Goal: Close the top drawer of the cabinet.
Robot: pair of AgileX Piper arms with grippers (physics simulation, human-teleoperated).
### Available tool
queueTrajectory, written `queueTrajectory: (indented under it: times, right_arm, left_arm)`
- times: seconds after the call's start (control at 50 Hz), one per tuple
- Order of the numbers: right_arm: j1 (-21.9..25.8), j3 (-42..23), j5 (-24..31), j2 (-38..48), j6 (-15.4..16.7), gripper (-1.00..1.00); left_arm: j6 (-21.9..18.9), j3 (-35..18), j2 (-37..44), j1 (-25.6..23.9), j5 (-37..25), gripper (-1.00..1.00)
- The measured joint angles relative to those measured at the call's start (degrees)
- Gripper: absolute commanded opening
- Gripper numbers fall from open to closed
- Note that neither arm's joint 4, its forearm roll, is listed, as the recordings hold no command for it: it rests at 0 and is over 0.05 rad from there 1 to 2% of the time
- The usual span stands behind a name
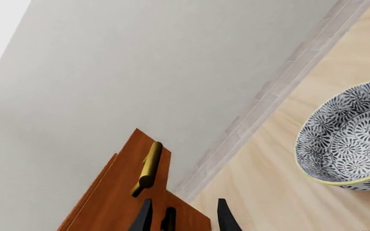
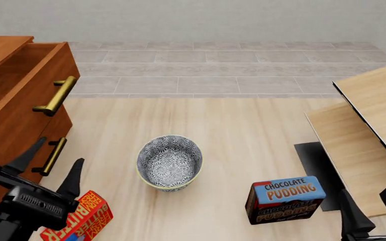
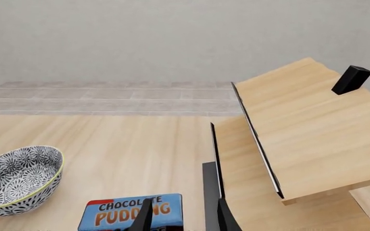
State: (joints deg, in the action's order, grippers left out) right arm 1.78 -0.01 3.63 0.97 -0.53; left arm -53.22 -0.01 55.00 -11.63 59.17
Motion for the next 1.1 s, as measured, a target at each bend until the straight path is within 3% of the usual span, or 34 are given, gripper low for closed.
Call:
queueTrajectory:
  times: [0.34,0.74,1.1]
  right_arm:
    - [-0.3,0.0,1.0,-0.4,-0.2,1.00]
    - [-0.1,0.0,1.7,-0.8,-0.3,1.00]
    - [0.4,0.0,1.9,-0.9,-0.4,1.00]
  left_arm:
    - [-6.4,0.0,8.2,0.6,8.7,1.00]
    - [-12.9,-0.3,8.7,0.5,10.5,1.00]
    - [-18.4,-3.7,11.4,0.3,10.7,1.00]
